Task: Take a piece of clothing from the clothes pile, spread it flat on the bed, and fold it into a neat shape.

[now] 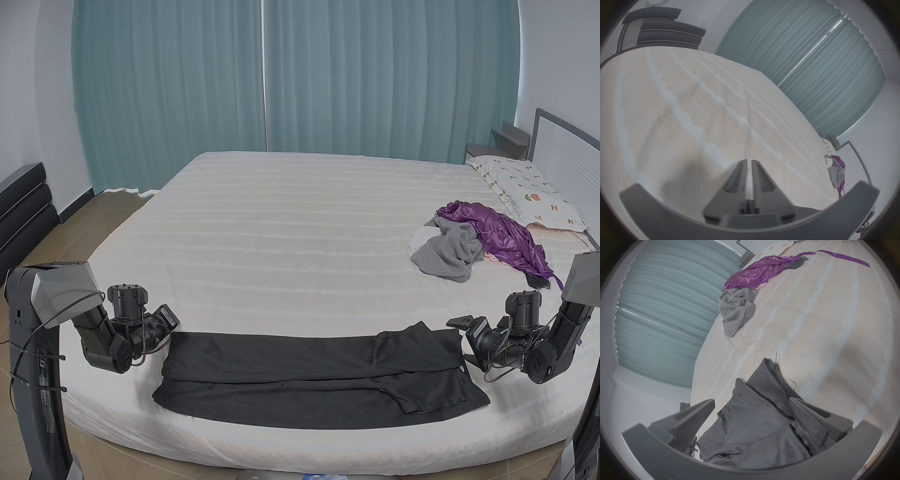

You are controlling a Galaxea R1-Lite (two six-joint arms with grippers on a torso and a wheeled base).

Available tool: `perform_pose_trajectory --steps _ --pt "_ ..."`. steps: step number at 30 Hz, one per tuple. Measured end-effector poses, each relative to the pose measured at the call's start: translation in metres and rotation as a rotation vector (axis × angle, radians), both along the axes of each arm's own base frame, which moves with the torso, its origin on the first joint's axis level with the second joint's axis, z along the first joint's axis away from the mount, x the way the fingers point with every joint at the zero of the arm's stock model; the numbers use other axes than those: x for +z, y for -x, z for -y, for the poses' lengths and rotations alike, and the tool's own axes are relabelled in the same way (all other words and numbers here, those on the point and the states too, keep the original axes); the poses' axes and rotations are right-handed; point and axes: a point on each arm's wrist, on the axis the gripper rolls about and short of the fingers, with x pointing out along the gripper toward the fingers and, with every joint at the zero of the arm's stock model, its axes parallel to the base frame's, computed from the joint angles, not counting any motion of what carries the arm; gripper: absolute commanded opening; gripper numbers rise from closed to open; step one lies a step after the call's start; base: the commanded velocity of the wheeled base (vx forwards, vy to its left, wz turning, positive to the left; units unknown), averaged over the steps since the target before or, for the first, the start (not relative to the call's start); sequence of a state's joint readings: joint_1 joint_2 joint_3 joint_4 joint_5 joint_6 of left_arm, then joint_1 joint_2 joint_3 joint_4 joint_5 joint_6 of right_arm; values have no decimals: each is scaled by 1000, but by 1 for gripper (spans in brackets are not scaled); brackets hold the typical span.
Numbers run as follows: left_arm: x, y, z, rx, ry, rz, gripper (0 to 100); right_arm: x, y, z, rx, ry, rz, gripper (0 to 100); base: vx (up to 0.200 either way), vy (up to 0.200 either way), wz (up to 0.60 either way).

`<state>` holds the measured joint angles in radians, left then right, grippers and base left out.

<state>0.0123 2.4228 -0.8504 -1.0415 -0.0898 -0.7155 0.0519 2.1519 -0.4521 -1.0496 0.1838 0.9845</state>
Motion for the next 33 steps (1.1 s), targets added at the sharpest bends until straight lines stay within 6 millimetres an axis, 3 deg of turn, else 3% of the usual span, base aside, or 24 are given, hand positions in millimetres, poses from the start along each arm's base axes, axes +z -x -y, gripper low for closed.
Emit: perform_pose_trajectory --steps 7,14,22,23,33 --pt "8 6 0 7 47 0 100 -1 1 0 1 0 -5 100 0 0 0" --pt "17 21 -1 -105 105 -17 100 -1 2 0 1 0 -9 100 0 0 0" --pt "11 29 2 -193 18 -31 100 -2 4 -1 4 0 -14 100 0 0 0" --pt "9 29 3 -200 9 -35 0 -2 4 -1 6 0 -15 100 0 0 0" --pt "1 29 1 -184 0 -51 0 -2 4 0 18 -11 -16 100 0 0 0"
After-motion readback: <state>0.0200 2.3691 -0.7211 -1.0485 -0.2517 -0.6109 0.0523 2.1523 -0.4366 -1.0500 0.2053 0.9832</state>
